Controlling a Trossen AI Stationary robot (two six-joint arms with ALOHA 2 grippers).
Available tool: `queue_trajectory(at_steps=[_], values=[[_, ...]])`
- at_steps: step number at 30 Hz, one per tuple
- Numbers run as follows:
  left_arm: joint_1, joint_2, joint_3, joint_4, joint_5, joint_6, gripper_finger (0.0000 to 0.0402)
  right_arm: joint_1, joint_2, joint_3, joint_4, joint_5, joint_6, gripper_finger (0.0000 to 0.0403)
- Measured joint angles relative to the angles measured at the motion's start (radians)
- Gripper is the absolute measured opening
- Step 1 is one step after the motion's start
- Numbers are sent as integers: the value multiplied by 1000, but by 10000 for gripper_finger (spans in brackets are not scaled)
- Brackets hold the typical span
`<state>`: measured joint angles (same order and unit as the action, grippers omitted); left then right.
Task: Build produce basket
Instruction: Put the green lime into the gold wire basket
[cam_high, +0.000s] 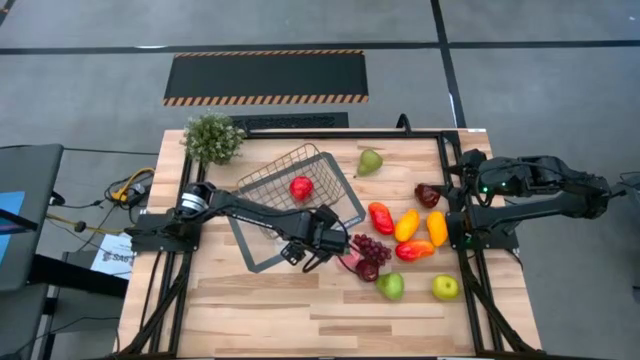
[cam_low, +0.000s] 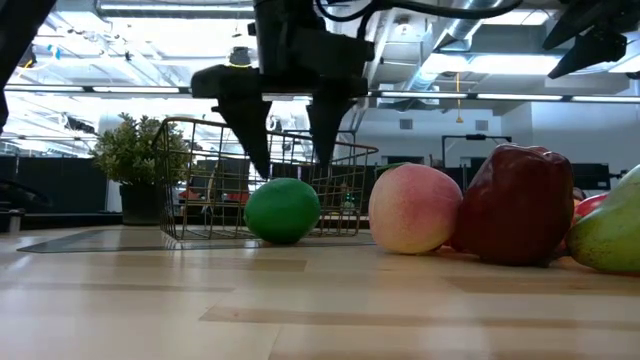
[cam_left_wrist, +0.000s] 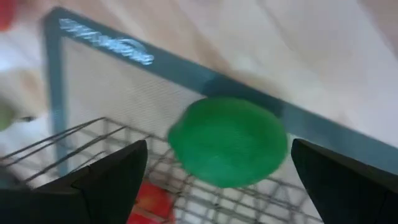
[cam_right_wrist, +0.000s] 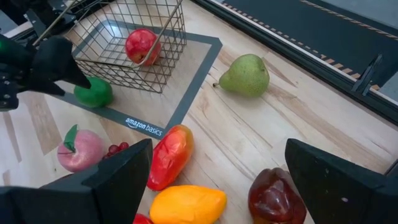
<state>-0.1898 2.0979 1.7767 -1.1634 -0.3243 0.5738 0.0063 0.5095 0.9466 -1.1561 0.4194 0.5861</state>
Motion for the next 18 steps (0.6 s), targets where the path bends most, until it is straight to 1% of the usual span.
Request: queue_trajectory(at_steps=[3, 4, 8, 12, 14, 16, 18], values=[[-2, 0, 0, 22, -56, -32, 385, 0, 0, 0, 0, 0, 0, 385], [-2, 0, 0, 24, -53, -57, 385, 0, 0, 0, 0, 0, 0, 385], [-1, 0, 0, 28, 24, -188, 385, 0, 0, 0, 0, -1, -1, 385], [-2, 0, 0, 33, 28, -366, 385, 0, 0, 0, -1, -2, -6, 385], [-2, 0, 0, 27, 46, -461, 385, 0, 0, 0, -1, -2, -11, 385], [-6, 1, 0, 13, 55, -509, 385, 0, 0, 0, -1, -2, -11, 385], [-19, 16, 2, 2, 23, -532, 385, 0, 0, 0, -1, -2, -11, 385]])
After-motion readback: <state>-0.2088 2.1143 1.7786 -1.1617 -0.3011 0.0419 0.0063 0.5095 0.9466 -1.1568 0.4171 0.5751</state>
